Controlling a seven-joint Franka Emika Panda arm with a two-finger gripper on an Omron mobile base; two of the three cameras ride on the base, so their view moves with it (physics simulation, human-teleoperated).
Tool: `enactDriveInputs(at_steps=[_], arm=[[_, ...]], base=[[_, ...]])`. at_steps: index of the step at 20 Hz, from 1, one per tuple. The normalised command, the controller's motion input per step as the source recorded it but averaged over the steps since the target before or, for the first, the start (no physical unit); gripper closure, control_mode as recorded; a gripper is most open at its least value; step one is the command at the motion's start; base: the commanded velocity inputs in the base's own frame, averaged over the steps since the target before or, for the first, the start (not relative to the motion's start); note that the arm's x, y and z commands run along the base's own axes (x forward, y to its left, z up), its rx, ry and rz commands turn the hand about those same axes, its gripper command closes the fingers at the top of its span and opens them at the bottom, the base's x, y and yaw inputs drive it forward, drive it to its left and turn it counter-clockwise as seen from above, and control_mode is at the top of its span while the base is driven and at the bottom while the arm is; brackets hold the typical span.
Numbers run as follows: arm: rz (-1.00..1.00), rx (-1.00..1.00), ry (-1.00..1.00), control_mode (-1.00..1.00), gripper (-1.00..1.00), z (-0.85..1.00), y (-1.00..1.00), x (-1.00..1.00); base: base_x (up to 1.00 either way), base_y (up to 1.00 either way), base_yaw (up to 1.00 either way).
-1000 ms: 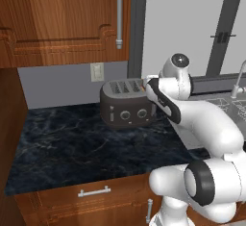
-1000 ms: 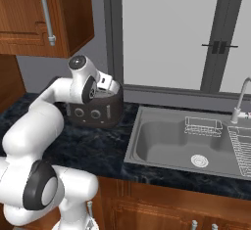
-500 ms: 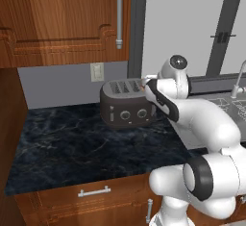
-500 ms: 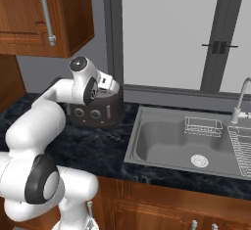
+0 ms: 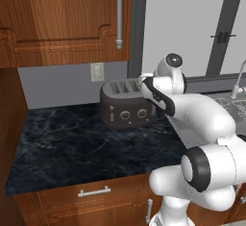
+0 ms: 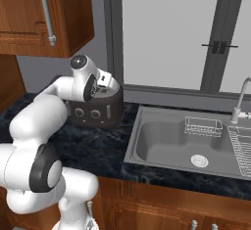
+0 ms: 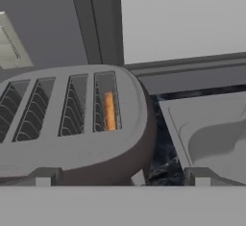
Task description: Start the toaster. Once the lever pops up, take the bread to the plate on the dining counter.
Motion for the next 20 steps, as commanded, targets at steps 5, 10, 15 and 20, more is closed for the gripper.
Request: enactDriveInputs(at_steps=[5,10,15,20], arm=[[0.02,0.00,0.02,-1.00,-1.00,0.00,0.03,0.24],[0.00,0.00,0.08,-1.00,-1.00,0.00,0.17,0.12],[0.00,0.00,0.03,-1.00,-1.00,-0.14,0.11,0.21],[0.00,0.00,0.00,-1.00,-1.00,-0.20,0.00,0.18]], base=[[0.00,0.00,0.00],[0.00,0.00,0.00],[0.00,0.00,0.00],[0.00,0.00,0.00]])
